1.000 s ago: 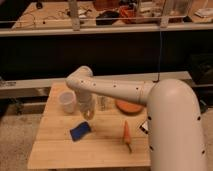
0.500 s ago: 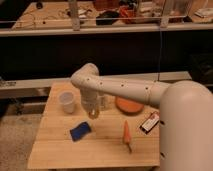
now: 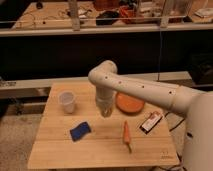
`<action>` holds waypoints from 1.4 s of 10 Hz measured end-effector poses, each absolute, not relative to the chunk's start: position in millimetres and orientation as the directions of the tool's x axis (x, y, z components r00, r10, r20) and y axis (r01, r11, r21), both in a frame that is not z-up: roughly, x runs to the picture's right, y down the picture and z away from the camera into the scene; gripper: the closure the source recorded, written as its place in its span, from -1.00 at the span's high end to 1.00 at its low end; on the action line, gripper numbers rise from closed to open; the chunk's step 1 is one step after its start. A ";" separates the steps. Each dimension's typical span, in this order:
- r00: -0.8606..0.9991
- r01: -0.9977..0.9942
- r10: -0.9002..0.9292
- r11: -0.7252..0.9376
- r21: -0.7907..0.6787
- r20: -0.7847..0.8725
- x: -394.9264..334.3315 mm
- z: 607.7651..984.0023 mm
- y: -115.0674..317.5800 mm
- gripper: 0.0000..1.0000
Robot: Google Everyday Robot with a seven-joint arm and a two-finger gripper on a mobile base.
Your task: Knock the bottle over
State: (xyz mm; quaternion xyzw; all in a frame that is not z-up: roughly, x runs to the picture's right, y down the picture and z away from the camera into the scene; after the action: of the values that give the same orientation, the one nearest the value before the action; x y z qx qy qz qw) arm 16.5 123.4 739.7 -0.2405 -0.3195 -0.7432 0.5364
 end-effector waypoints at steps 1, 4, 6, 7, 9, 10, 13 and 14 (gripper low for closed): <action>-0.306 0.952 -0.645 -0.215 0.218 0.700 31.9 743.0 121.4 -1.00; -0.316 0.949 -0.644 -0.208 0.239 0.696 78.6 765.1 104.1 -1.00; -0.342 0.940 -0.635 -0.222 0.260 0.693 90.0 788.2 85.9 -1.00; -0.357 0.934 -0.628 -0.232 0.271 0.692 88.5 798.8 80.2 -1.00; -0.397 0.918 -0.600 -0.263 0.298 0.694 75.1 823.0 75.3 -1.00; -0.413 0.910 -0.584 -0.278 0.306 0.698 64.6 834.1 76.6 -1.00; -0.456 0.888 -0.538 -0.324 0.326 0.709 31.9 855.9 76.4 -1.00; -0.466 0.882 -0.526 -0.336 0.330 0.711 24.0 861.0 75.9 -1.00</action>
State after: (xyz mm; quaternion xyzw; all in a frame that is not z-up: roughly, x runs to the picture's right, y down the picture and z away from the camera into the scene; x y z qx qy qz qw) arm 24.0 75.9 861.0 -0.2495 -0.3570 -0.7782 0.4524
